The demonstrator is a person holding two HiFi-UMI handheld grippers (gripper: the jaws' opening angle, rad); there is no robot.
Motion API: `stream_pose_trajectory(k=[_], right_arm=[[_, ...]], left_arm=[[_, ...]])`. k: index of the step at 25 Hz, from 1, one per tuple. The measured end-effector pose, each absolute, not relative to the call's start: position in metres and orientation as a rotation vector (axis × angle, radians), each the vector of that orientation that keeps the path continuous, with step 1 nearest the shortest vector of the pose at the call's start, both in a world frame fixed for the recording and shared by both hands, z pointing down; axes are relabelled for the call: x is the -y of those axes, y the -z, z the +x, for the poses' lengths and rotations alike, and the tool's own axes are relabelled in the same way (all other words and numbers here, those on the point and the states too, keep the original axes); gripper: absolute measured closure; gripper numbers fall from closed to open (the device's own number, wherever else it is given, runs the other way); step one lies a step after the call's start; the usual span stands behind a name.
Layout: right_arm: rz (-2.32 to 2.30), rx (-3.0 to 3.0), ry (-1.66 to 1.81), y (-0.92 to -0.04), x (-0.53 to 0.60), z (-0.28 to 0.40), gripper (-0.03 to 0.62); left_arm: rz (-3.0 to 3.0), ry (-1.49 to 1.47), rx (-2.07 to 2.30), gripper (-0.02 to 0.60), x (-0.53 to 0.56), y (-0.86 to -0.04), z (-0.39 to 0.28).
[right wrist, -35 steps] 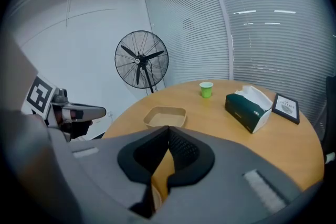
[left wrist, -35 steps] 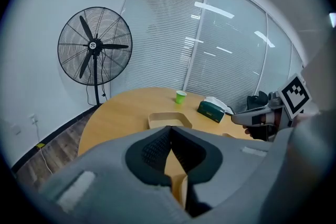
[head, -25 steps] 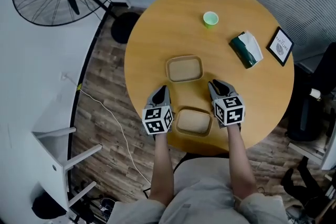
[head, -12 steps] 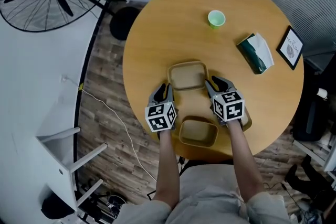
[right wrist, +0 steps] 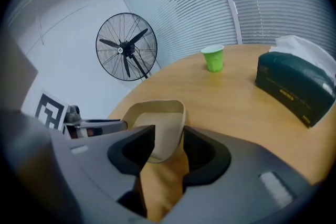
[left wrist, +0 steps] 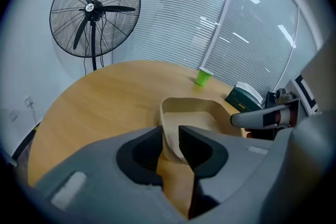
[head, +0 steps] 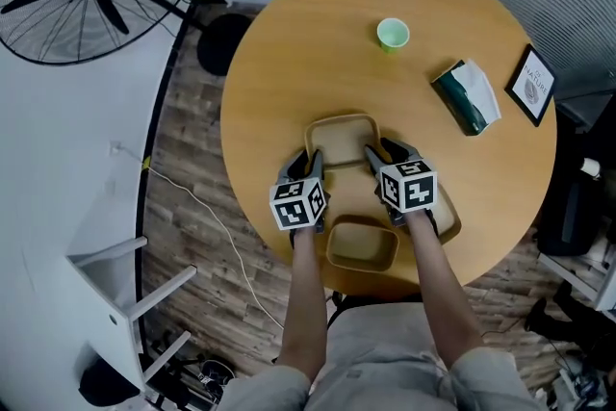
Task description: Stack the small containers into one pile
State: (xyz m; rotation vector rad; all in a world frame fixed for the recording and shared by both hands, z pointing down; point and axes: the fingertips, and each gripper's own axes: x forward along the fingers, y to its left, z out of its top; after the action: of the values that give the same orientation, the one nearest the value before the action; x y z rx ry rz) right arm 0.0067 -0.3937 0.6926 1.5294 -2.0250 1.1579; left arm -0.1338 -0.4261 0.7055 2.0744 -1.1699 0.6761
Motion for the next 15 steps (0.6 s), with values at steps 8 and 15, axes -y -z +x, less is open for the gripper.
stream_pose_trajectory(k=[8, 15], right_arm=[[1.553, 2.057, -1.139, -0.671, 0.377, 0.007, 0.427], [1.652, 2.059, -1.099, -0.643, 0.345, 0.028, 0.43]], left_arm=[[2.123, -0.672, 1.143, 0.483, 0.415, -0.687, -0.128], [2.223, -0.667, 1.071, 0.483, 0.4, -0.661, -0.1]])
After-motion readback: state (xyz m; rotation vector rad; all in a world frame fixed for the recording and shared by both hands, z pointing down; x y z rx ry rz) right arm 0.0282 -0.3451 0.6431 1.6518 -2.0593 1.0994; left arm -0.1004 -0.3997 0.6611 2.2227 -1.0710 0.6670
